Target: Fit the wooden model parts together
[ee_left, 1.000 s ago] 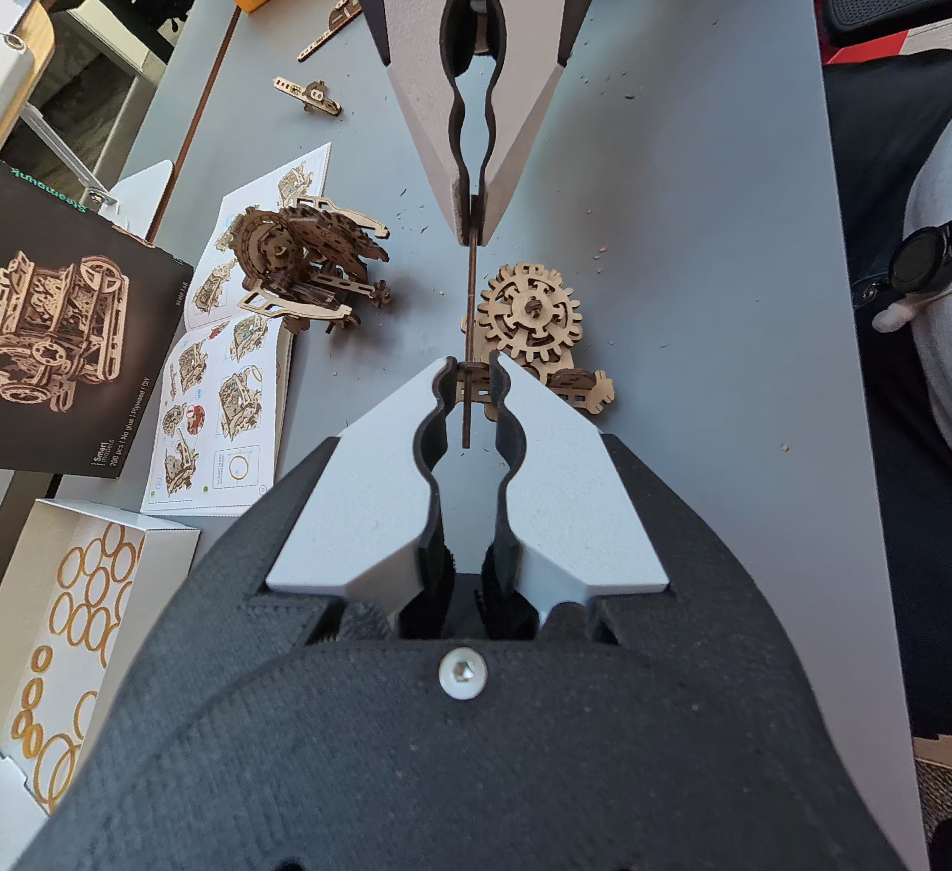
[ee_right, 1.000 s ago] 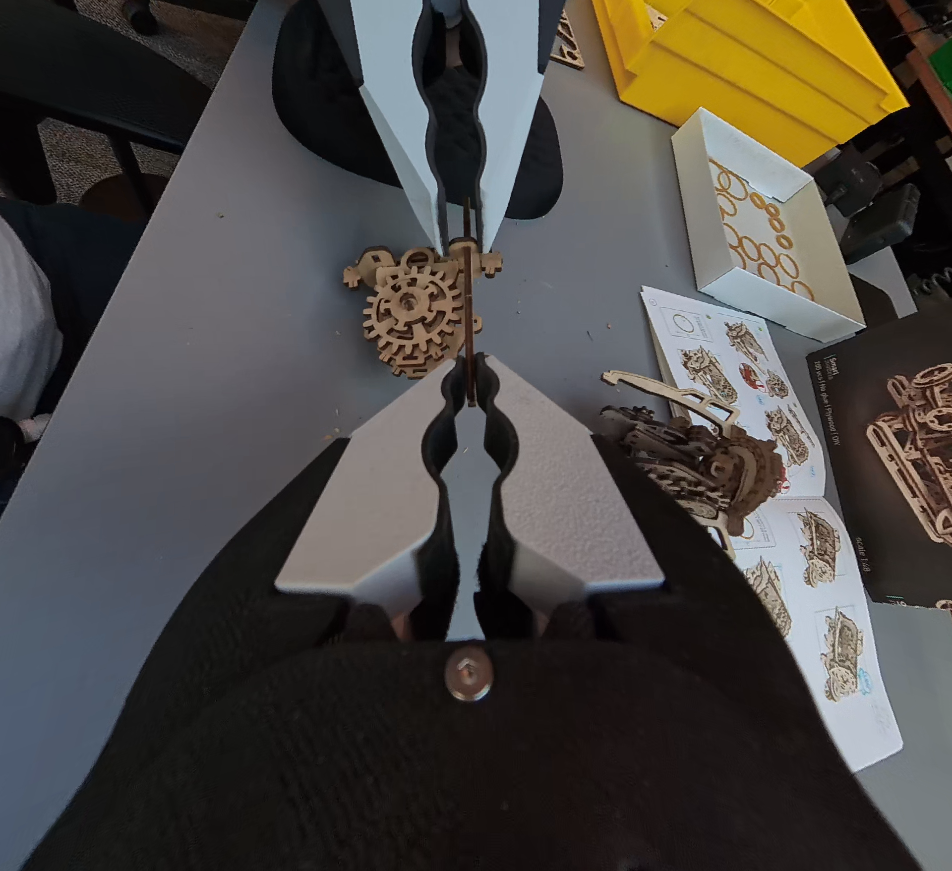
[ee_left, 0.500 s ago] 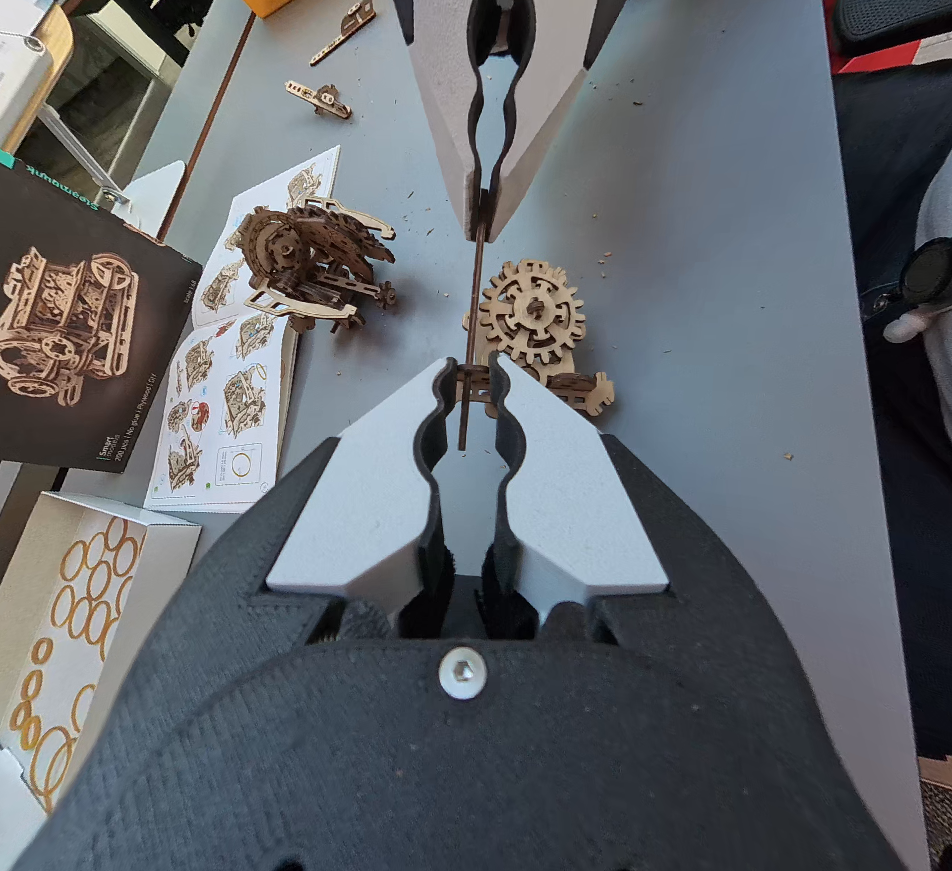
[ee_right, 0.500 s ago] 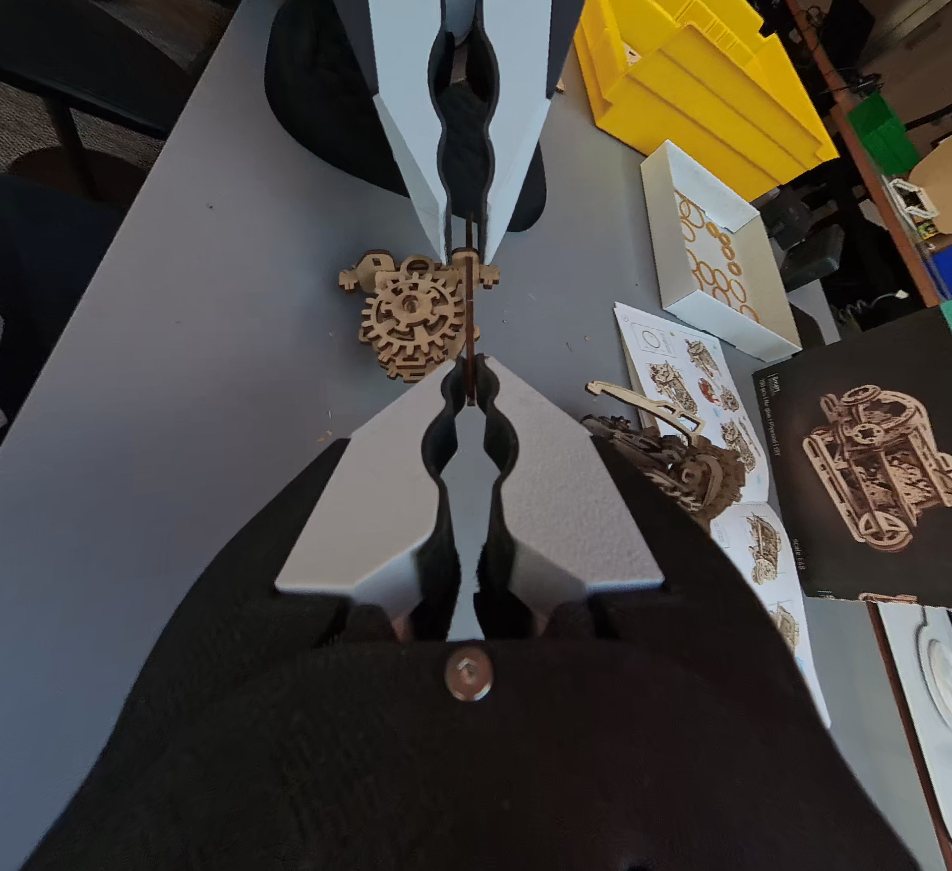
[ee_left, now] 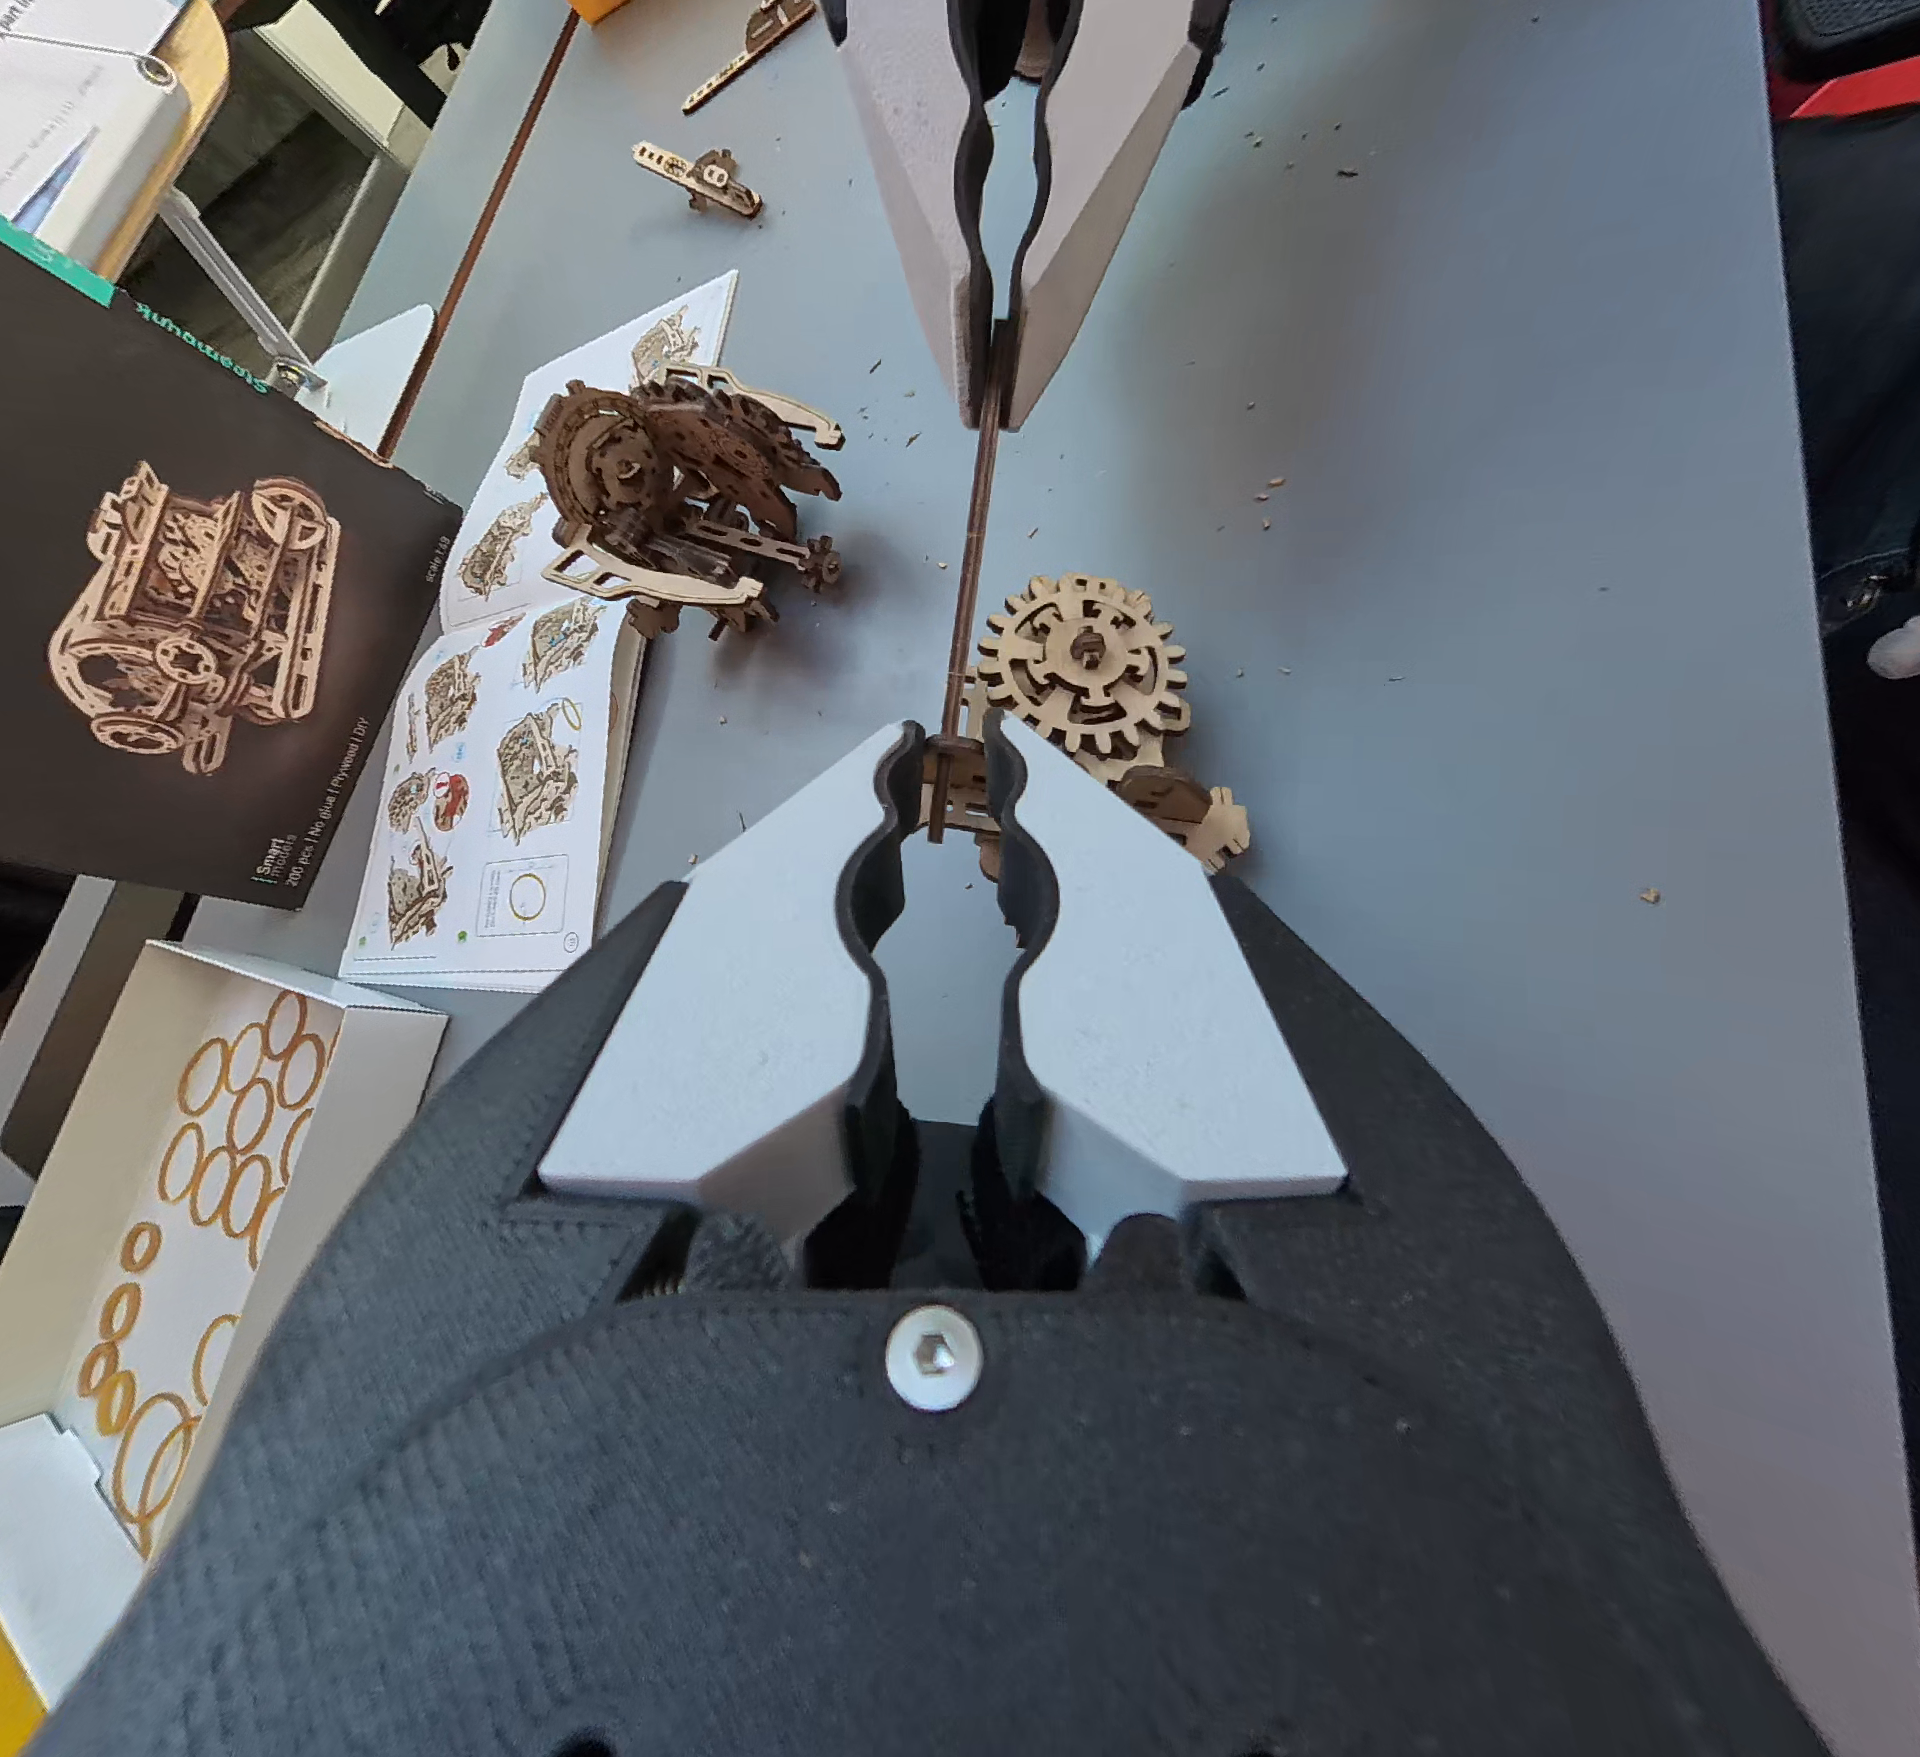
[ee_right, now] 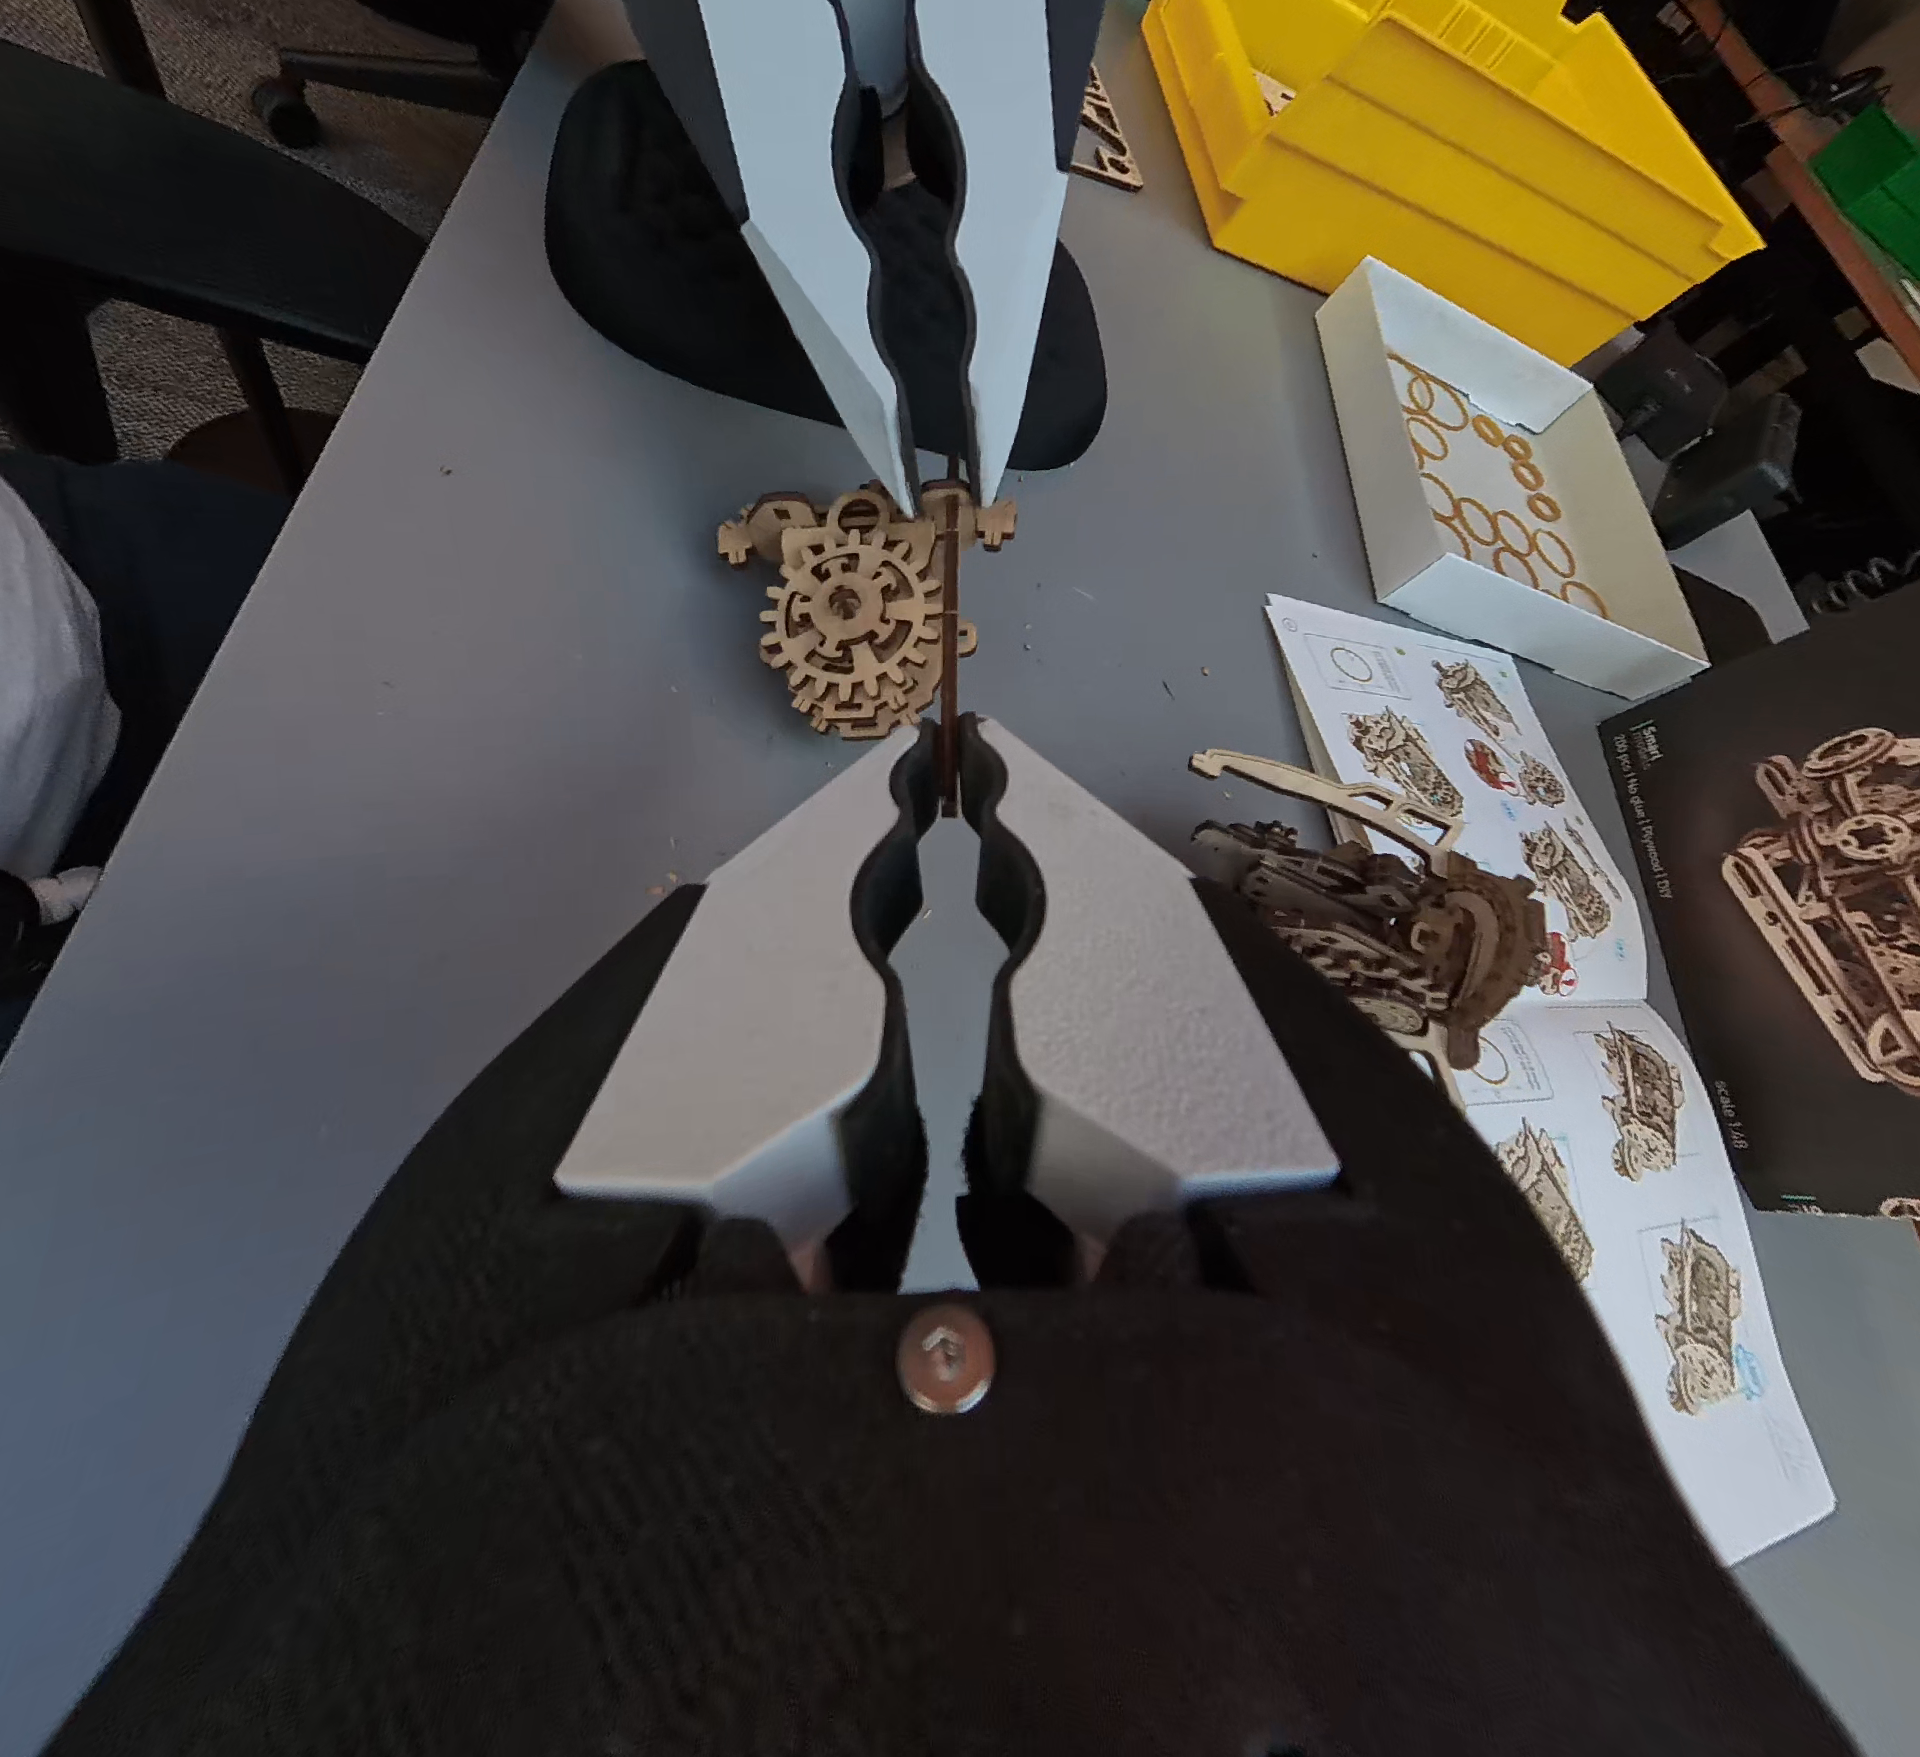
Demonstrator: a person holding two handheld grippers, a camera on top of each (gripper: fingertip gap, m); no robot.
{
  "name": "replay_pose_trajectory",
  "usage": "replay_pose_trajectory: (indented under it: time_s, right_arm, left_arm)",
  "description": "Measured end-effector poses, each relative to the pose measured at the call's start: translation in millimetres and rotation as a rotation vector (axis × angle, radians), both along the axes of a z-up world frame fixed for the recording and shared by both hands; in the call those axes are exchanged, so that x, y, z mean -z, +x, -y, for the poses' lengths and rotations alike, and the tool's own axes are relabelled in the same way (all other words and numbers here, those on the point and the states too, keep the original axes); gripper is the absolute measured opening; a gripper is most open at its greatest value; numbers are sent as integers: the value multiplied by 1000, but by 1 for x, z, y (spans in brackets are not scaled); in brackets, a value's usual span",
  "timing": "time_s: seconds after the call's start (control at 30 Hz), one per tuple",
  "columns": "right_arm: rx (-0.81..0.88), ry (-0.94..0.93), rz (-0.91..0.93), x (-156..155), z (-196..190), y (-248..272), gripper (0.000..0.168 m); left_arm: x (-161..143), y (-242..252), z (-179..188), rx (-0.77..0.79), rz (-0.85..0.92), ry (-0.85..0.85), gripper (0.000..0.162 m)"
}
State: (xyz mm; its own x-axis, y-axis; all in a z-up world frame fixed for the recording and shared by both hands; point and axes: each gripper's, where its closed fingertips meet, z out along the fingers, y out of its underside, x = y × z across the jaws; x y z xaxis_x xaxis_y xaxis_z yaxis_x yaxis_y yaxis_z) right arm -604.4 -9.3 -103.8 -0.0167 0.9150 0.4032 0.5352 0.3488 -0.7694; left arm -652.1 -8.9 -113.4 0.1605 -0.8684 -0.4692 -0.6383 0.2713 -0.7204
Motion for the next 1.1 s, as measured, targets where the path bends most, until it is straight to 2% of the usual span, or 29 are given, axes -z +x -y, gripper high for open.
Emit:
replay_pose_trajectory:
  time_s: [0.23,0.3,0.47,0.57,0.7,0.87,1.1]
  right_arm:
    - [-16,-32,-26,1,2,1,2]
    - [-2,15,14,4,-2,-3,3]
    - [-8,-40,-19,4,-1,0,2]
    - [0,-11,35,13,-3,-5,3]
    - [-14,-109,-26,10,-1,0,3]
    - [-23,-23,117,32,-7,-10,3]
    - [-13,-6,105,26,-10,-9,3]
  left_arm:
    - [0,2,3,16,29,-23,9]
    - [0,1,1,10,22,-18,9]
    - [0,4,5,23,53,-11,9]
    - [-1,4,4,23,41,-17,9]
    - [-3,8,9,48,77,-18,9]
    - [2,5,6,43,104,-67,9]
    - [1,2,5,33,107,-13,9]
